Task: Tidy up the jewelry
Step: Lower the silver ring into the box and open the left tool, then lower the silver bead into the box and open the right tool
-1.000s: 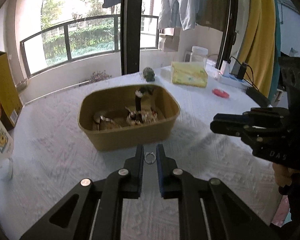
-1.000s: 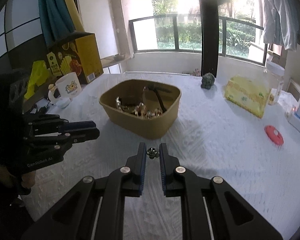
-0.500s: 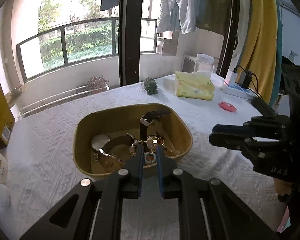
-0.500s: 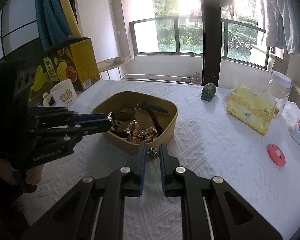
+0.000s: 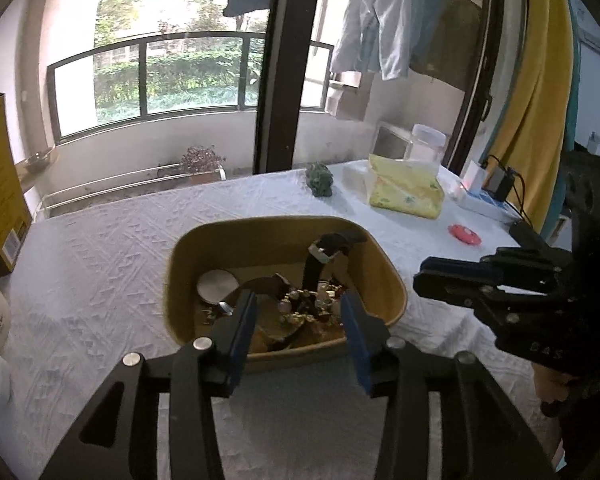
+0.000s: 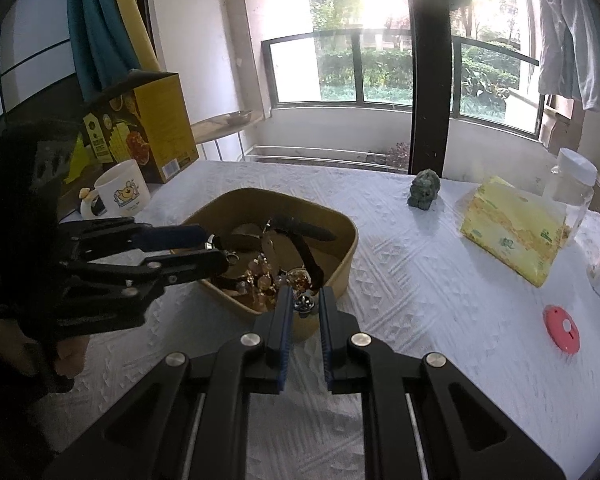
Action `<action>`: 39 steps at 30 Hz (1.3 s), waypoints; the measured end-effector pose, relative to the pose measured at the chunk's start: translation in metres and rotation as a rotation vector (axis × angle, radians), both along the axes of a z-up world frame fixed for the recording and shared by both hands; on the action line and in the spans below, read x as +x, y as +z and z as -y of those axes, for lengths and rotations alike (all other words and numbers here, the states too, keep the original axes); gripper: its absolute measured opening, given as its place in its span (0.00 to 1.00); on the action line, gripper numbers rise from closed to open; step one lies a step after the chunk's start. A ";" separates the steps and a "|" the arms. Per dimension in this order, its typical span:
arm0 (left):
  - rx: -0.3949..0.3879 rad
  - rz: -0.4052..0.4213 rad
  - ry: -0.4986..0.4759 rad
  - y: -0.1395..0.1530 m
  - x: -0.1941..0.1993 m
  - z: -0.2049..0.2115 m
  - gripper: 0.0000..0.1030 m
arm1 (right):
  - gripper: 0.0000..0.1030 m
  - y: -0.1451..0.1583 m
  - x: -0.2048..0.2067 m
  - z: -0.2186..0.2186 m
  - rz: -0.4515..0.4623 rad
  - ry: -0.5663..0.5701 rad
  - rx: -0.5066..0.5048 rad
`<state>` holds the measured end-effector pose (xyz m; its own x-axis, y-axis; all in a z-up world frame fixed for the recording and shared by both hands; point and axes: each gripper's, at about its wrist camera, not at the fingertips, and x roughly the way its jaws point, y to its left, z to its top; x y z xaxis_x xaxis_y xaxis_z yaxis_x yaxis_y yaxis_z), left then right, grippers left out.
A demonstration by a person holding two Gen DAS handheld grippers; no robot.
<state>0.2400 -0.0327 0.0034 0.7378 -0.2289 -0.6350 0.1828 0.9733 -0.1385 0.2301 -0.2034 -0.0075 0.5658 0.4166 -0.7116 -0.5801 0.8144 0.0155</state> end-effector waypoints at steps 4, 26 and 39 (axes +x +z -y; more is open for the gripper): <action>0.006 0.020 0.043 0.004 -0.006 -0.014 0.43 | 0.12 -0.001 0.006 -0.008 0.006 0.010 -0.008; -0.004 0.018 0.123 0.003 -0.014 -0.054 0.43 | 0.19 -0.006 0.025 -0.025 0.042 -0.048 -0.089; 0.017 0.015 0.127 0.013 -0.049 -0.043 0.43 | 0.21 0.005 -0.016 -0.014 0.057 -0.065 -0.082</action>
<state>0.1911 0.0107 0.0164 0.7696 -0.1223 -0.6267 0.0596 0.9910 -0.1202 0.2138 -0.1897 -0.0021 0.6301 0.3192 -0.7079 -0.5240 0.8475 -0.0843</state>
